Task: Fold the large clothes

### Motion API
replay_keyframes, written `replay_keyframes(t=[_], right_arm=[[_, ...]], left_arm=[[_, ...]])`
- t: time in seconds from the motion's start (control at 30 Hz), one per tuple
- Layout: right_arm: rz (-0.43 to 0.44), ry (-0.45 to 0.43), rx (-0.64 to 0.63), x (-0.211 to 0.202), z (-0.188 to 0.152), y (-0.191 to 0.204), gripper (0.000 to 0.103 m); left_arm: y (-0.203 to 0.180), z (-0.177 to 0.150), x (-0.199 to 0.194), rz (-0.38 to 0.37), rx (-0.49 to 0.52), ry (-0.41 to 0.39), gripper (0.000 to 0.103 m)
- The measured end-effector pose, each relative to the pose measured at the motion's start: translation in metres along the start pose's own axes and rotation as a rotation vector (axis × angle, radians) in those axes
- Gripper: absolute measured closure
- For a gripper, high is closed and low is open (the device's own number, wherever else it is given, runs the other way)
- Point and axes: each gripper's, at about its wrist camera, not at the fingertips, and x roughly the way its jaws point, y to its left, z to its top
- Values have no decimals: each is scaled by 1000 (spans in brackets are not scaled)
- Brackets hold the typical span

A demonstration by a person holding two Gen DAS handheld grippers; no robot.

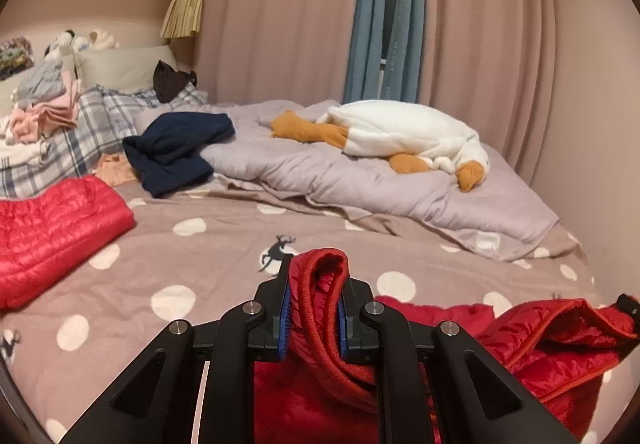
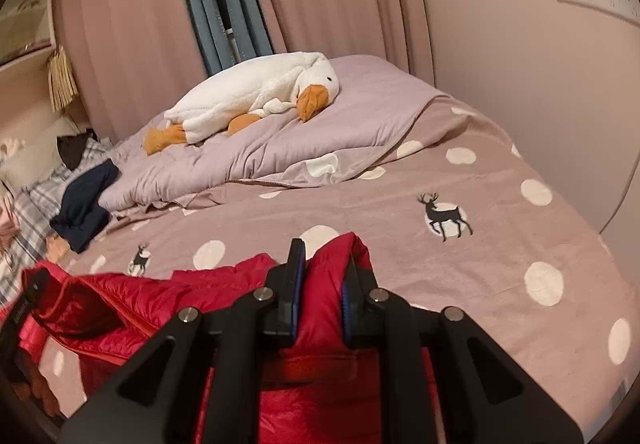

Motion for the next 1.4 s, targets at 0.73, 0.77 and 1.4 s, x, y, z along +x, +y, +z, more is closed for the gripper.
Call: replay_keyframes(t=[0.73, 0.77, 1.4], right_arm=[[-12, 18, -13, 5, -2, 2, 85], [-10, 19, -11, 5, -3, 2, 85], [3, 43, 11, 10, -8, 2, 81]], left_arm=[[-2, -3, 6, 26, 17, 19, 90], [-1, -3, 5, 26, 20, 19, 90], [16, -5, 18, 53, -44, 100, 60]])
